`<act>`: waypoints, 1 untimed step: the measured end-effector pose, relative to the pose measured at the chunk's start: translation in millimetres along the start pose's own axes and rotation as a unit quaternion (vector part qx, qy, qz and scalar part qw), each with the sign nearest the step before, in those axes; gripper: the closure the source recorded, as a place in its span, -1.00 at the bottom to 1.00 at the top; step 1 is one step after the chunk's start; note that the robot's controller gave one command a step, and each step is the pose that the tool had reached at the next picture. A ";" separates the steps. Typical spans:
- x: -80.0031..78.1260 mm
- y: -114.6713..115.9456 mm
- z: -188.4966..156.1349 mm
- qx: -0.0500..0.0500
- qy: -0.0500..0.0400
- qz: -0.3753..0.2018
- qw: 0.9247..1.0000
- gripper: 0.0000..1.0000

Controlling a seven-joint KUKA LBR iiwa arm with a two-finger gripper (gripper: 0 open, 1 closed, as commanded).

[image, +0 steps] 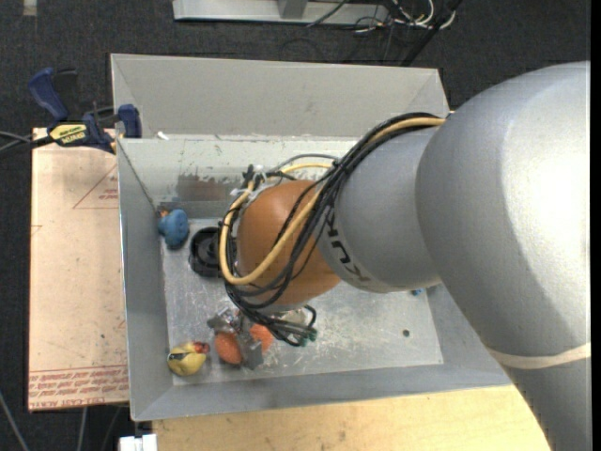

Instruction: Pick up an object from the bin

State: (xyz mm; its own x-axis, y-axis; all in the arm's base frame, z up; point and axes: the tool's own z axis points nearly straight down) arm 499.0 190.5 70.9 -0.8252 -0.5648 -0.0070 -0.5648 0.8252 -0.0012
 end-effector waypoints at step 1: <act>0.0 0.0 0.0 0.000 0.000 0.000 1.000 1.00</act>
Offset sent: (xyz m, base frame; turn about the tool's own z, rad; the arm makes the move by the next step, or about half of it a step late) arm 0.0006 -0.0037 0.0598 -0.0082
